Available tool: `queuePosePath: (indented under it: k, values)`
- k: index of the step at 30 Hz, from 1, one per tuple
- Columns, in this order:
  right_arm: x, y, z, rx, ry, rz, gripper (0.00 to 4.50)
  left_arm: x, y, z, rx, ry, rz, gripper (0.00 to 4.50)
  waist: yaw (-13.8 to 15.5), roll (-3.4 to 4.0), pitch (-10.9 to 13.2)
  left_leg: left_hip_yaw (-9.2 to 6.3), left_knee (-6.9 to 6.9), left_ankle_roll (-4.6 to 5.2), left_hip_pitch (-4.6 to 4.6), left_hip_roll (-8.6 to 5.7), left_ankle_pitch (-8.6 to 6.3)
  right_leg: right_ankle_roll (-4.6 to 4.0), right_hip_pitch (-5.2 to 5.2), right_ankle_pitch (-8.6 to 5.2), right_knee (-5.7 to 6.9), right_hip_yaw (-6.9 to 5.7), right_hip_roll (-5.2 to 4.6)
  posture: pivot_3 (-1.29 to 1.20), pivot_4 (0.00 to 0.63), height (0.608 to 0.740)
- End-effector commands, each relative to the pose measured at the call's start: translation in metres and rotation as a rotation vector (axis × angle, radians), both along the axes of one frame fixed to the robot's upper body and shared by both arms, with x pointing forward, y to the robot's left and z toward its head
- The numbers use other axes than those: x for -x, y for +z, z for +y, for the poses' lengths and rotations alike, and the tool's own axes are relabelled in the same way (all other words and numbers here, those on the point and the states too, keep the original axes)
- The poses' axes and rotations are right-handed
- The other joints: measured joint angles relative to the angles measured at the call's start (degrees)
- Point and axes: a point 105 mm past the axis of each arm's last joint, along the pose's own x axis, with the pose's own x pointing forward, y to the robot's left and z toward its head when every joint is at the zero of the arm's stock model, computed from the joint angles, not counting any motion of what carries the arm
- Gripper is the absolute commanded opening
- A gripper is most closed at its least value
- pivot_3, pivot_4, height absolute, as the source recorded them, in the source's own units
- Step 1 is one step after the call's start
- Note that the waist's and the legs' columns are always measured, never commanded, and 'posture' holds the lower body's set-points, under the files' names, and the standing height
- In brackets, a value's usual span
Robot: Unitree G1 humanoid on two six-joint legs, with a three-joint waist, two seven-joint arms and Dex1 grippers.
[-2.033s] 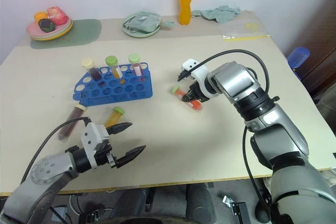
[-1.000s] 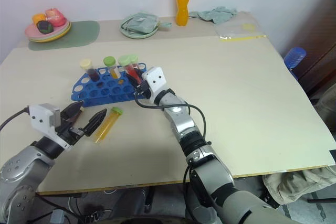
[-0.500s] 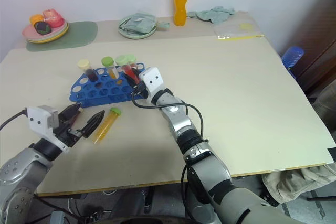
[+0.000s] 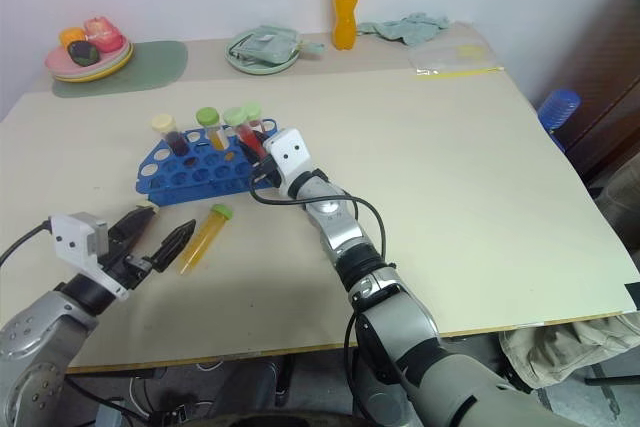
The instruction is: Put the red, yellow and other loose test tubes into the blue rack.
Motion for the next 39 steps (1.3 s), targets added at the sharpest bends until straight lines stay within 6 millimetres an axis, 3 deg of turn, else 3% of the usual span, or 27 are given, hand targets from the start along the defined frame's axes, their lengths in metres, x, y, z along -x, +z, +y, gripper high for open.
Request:
queuePosePath:
  k: [1,7,14,18,23,29,34,39]
  values:
    - [0.008,0.012,0.017,-0.057,0.065,0.005,1.71,0.002,0.007,0.002,-0.02,0.006,-0.042,4.5,0.0,0.0,0.0,0.0,0.0,0.0,0.0,0.0,0.0,0.0,0.01,0.0,0.0,0.0,0.0,0.0,0.15,0.74]
    - [0.011,0.03,0.011,-0.139,0.059,-0.051,4.42,0.0,0.011,0.009,-0.004,0.048,-0.059,4.5,-0.4,0.03,0.0,0.01,-0.04,0.0,-0.01,0.01,0.0,0.0,-0.02,0.0,0.01,0.01,0.01,0.0,0.15,0.74]
    - [0.021,0.057,-0.005,-0.157,0.079,-0.156,4.42,-0.015,0.033,0.04,-0.007,0.201,-0.033,4.5,-0.3,0.03,0.0,-0.06,-0.03,-0.01,-0.02,0.01,0.0,-0.01,-0.03,0.0,0.03,0.0,0.02,0.0,0.15,0.74]
    - [0.021,0.059,-0.025,-0.126,0.075,-0.151,4.42,-0.016,0.044,0.034,-0.074,0.16,0.029,4.5,-0.3,0.04,0.0,-0.05,-0.03,-0.01,-0.02,0.0,0.0,-0.01,-0.04,0.0,0.03,0.01,0.01,0.0,0.15,0.74]
    - [0.031,0.054,-0.055,-0.016,0.155,-0.108,4.42,-0.019,0.062,0.007,-0.197,0.085,0.134,4.5,0.0,0.01,0.0,-0.11,0.0,-0.01,-0.04,0.0,0.0,0.0,0.02,0.0,0.02,-0.04,0.0,0.0,0.15,0.74]
    - [0.067,0.039,-0.089,0.228,0.381,-0.01,4.42,-0.011,0.036,-0.003,-0.358,-0.068,0.583,4.5,-0.3,0.1,0.1,-0.07,-0.02,0.01,-0.06,-0.01,0.0,0.01,0.02,-0.02,0.01,-0.03,0.03,0.0,0.15,0.74]
    - [0.096,0.021,-0.11,0.39,0.527,0.075,4.42,-0.025,0.034,-0.004,-0.385,-0.042,0.662,4.5,-0.4,0.08,0.1,-0.03,-0.01,0.02,-0.04,0.03,-0.01,0.02,0.01,-0.02,0.02,-0.02,0.1,0.0,0.15,0.74]
    - [0.105,0.01,-0.112,0.449,0.553,0.094,4.42,-0.044,0.019,-0.016,-0.358,-0.017,0.707,4.5,0.1,0.06,0.1,-0.01,0.01,0.01,-0.05,0.02,-0.01,0.02,0.02,-0.02,0.0,0.0,0.03,0.0,0.15,0.74]
